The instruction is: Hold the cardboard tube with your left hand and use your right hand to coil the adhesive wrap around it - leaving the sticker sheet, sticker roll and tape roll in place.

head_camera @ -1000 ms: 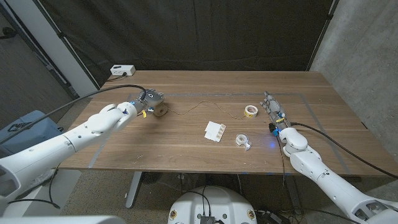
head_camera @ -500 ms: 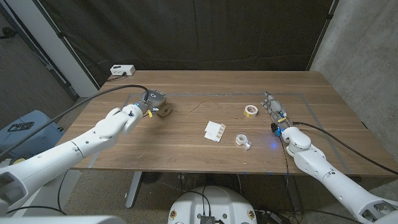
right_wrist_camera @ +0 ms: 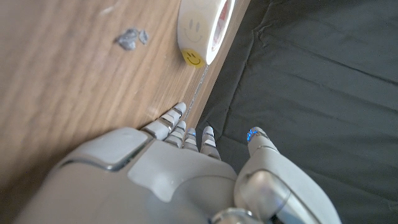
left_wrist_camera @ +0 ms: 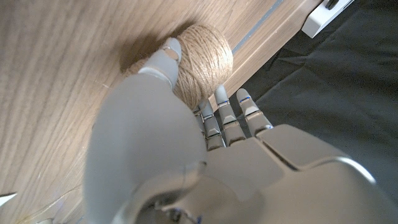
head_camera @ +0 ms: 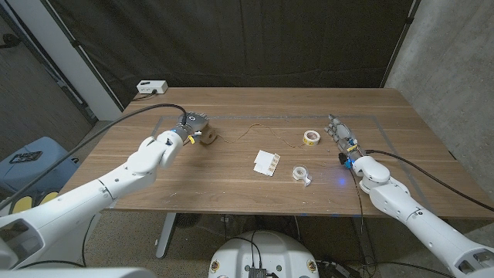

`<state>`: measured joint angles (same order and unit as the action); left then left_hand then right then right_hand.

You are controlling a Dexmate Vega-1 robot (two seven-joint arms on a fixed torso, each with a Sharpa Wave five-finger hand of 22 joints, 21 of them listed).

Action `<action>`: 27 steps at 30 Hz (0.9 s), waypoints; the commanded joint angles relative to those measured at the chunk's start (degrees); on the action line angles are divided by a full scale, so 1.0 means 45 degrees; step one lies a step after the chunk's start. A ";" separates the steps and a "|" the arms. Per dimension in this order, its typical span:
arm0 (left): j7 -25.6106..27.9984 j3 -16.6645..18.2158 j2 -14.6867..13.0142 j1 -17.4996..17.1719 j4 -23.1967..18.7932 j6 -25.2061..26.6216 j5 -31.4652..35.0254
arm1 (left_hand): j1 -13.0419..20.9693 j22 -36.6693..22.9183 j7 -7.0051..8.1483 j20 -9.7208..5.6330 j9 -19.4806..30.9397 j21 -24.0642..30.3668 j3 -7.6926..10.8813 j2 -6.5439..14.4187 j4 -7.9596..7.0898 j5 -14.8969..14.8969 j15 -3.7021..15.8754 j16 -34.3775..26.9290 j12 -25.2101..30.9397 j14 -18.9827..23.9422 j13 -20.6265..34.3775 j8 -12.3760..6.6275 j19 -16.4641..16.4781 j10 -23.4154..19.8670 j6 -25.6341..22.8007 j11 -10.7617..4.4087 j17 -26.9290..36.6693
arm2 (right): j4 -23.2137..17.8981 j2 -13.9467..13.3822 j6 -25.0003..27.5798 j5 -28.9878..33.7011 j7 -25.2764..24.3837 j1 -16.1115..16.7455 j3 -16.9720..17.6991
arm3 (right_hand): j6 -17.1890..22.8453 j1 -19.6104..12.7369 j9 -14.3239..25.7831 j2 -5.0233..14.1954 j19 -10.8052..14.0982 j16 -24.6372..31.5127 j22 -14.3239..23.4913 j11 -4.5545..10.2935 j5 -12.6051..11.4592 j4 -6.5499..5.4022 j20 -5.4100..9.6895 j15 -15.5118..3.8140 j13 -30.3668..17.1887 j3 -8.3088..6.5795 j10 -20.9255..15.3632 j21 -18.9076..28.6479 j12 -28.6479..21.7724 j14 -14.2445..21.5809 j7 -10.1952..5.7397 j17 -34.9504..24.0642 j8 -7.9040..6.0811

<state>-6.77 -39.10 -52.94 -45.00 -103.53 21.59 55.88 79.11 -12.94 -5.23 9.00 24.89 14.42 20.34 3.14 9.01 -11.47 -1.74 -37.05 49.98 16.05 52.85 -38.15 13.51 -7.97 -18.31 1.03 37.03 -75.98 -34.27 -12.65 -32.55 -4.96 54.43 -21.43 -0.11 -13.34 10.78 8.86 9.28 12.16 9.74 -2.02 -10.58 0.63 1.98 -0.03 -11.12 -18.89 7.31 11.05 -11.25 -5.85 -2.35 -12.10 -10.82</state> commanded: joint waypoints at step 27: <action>-0.0593 0.0540 -0.0191 -0.0408 -0.2090 0.1970 -0.2883 | -0.0809 -0.0001 -0.0049 0.0032 0.0444 0.0052 0.0429 0.0286 -0.0049 -0.0231 -0.0052 0.0950 -0.0763 0.0414 -0.1215 0.0628 -0.0064 -0.0582 -0.0382 0.0048 -0.1054 | -0.1571 -0.0828 0.0852 0.0029 -0.0032 0.0498 0.0078 | 0.0048 0.0096 0.0051 0.0032 -0.0033 0.0058 0.0048 -0.0023 -0.0035 -0.0033 -0.0094 0.0044 -0.0057 -0.0069 0.0056 0.0065 -0.0054 -0.0059 -0.0022 -0.0060 -0.0078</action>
<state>-9.01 -36.59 -53.23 -47.22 -111.11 28.94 45.13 74.61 -12.76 -5.13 9.11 24.89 14.42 20.99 4.07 9.56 -11.91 -1.84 -32.39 46.30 17.21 47.47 -34.80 12.60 -9.87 -19.05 1.04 32.10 -82.28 -37.52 -8.93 -32.49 -5.40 56.41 -21.10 -0.11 -13.25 10.78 8.95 9.02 12.16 9.76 -2.02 -10.58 0.63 1.73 -0.03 -11.12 -18.89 7.31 11.03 -11.25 -5.85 -2.36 -12.10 -10.82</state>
